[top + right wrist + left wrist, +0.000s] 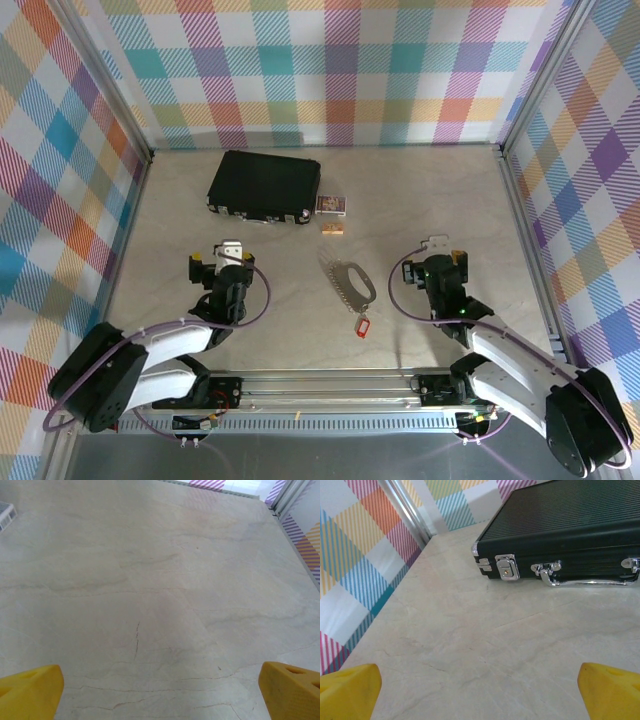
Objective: Put the keys on the keyring
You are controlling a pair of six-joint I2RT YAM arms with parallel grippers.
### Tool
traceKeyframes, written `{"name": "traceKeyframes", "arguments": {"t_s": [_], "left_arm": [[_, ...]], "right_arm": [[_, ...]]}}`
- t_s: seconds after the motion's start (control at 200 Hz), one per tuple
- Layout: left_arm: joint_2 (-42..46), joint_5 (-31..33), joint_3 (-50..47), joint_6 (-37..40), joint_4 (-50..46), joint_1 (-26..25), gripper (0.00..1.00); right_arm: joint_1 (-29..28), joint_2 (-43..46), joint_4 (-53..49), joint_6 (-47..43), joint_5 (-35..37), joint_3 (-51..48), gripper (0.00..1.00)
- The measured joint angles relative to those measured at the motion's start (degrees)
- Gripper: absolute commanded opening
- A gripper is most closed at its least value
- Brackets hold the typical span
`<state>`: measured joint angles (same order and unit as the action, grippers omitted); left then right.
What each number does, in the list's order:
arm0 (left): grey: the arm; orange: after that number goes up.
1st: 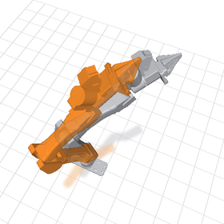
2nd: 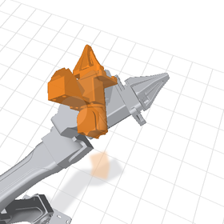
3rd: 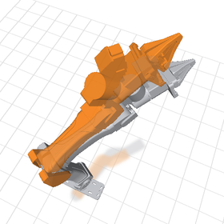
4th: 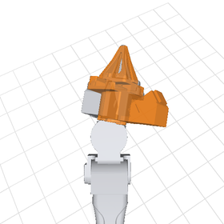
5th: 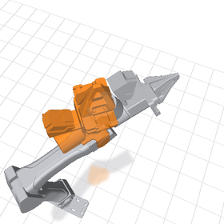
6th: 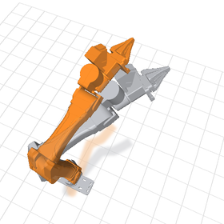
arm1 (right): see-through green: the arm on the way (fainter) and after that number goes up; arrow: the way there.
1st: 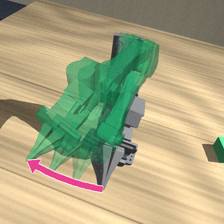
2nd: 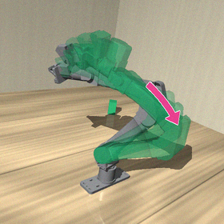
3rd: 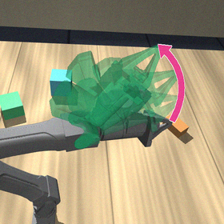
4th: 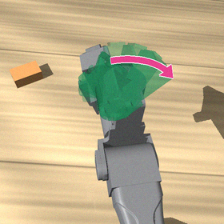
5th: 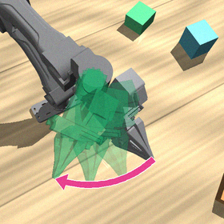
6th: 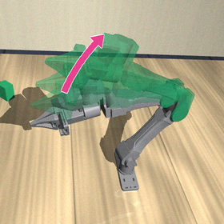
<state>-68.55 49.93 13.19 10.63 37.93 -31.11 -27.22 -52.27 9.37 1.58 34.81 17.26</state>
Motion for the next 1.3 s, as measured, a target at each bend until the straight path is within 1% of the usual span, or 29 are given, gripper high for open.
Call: {"name": "traceKeyframes", "arguments": {"t_s": [0.125, 0.315, 0.46, 0.525, 0.615, 0.685, 0.825, 0.965, 1.17, 1.3], "left_arm": [[-4.96, -1.11, 0.0, 1.92, 6.58, 1.05, 1.0], [-11.02, -2.62, 0.09, 3.37, 15.04, 3.21, 1.0], [-15.37, -4.13, 1.03, 3.85, 19.89, 5.73, 1.0], [-16.72, -5.2, 1.42, 3.78, 22.05, 6.73, 1.0], [-19.43, -6.88, 1.73, 3.43, 25.81, 8.85, 1.0], [-22.05, -7.52, 1.75, 3.06, 28.22, 10.14, 1.0], [-22.38, -9.79, 2.25, 1.7, 27.78, 11.61, 1.0], [-21.2, -13.29, 4.83, -0.83, 23.69, 14.49, 1.0], [-20.06, -18.01, 5.95, -4.44, 18.99, 18.1, 1.0], [-20.09, -22.75, 6.56, -6.47, 16.22, 20.57, 1.0]], "right_arm": [[1.55, -4.52, 5.79, -0.85, -0.31, -2.49, 0.99], [3.08, -12.17, 16.79, -3.06, -0.79, -2.62, 0.99], [4.2, -21.51, 26.56, -4.7, -1.18, -1.53, 0.99], [4.61, -24.98, 29.33, -5.35, -0.98, -0.26, 0.99], [4.83, -28.35, 32.35, -7.13, -0.7, 1.97, 0.99], [5.09, -30.27, 36.74, -9.4, -0.5, 2.4, 0.99], [5.86, -32.0, 42.14, -12.33, -0.11, 2.36, 0.99], [8.5, -34.4, 46.29, -12.81, -0.37, 2.36, 0.99], [14.14, -34.91, 44.09, -9.88, -4.22, 2.91, 0.99], [17.59, -33.94, 41.97, -6.23, -8.17, 3.04, 0.99]]}}
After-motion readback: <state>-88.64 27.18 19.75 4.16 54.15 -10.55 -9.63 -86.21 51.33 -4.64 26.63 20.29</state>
